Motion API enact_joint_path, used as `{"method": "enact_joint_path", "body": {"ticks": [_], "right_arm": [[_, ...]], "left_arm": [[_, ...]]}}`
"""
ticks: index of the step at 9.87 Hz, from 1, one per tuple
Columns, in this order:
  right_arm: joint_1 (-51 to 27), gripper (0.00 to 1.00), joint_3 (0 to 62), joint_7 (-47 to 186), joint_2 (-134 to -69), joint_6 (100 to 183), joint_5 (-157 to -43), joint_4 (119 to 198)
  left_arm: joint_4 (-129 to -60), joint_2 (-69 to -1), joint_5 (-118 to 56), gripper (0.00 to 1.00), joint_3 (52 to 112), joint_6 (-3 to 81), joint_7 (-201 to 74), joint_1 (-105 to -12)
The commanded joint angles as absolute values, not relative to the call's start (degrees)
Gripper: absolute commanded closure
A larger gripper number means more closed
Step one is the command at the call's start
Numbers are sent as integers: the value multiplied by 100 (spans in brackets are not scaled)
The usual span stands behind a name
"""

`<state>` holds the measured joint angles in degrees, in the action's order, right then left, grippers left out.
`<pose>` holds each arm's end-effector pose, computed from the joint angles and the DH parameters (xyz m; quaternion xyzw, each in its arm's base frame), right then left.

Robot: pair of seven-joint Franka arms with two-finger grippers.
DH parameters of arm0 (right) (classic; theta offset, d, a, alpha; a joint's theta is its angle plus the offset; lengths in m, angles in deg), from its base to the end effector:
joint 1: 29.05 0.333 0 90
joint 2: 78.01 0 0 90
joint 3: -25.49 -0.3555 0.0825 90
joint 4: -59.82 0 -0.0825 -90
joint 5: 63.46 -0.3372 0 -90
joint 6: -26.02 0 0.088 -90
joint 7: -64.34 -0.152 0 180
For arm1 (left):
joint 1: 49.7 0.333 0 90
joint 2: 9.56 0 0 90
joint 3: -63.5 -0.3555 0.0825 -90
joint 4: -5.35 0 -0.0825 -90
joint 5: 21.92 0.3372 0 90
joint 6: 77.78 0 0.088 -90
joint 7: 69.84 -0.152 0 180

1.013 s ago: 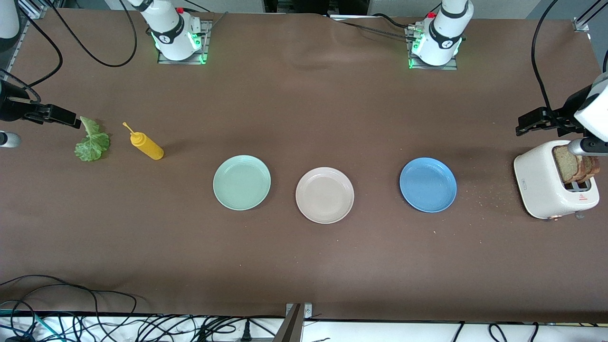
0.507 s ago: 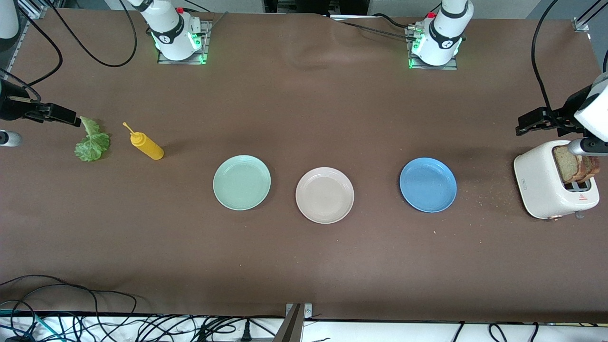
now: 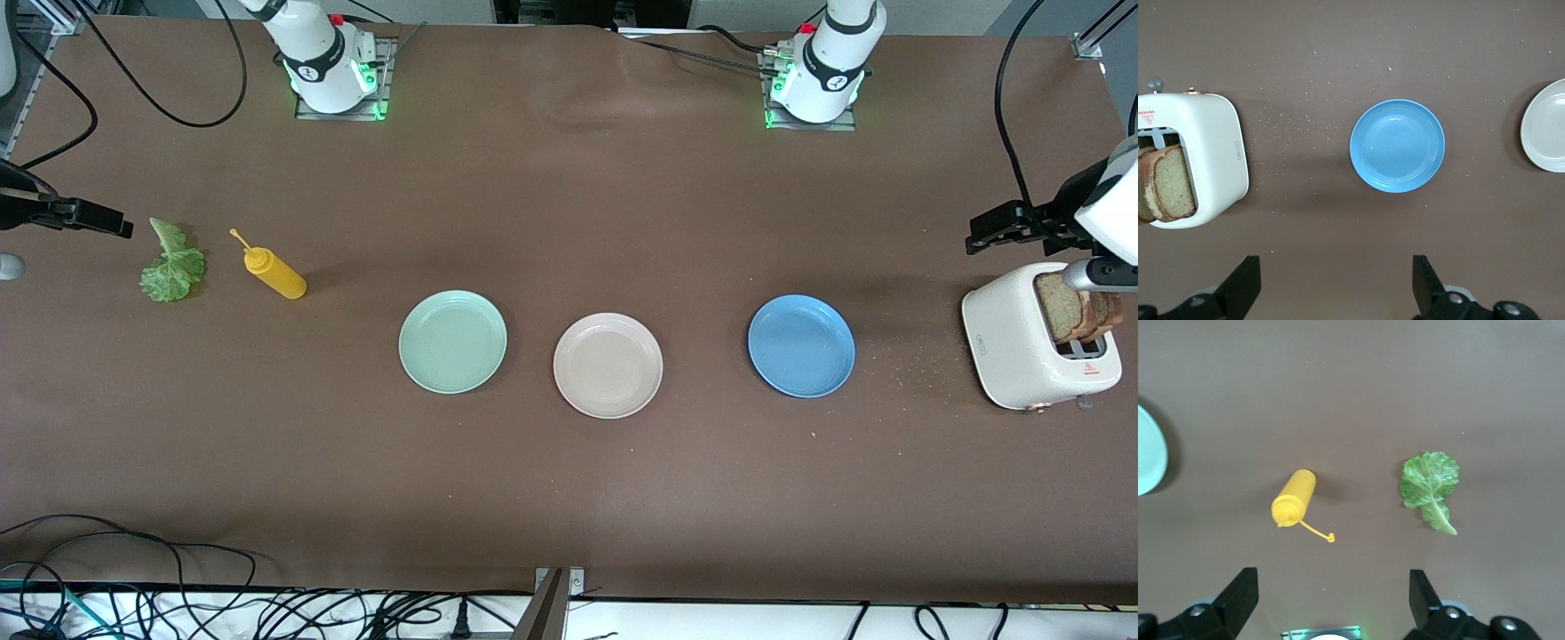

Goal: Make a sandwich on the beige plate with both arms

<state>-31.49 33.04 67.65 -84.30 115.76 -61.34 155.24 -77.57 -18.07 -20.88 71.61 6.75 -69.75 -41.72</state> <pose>0.5139 -0.0931 0.5234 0.9927 -0.0565 -0.1060 0.0134 0.5421 0.0078 0.5857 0.9982 0.0001 -0.0594 0.0013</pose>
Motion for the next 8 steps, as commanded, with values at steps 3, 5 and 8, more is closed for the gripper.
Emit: {"method": "enact_joint_path", "body": {"ticks": [3, 5, 8], "right_arm": [[-3178, 0, 3253, 6865, -8478, 11514, -6012, 15439], [-3178, 0, 3270, 6874, -8382, 11497, -6021, 15422], [-3187, 0, 3314, 6909, -8355, 11426, -6038, 15422]], "left_arm": [[-7578, -1878, -2007, 0, 7167, 633, -7028, -4162], [-7578, -1878, -2007, 0, 7167, 633, -7028, -4162], [-7578, -1878, -2007, 0, 7167, 633, -7028, -4162]]}}
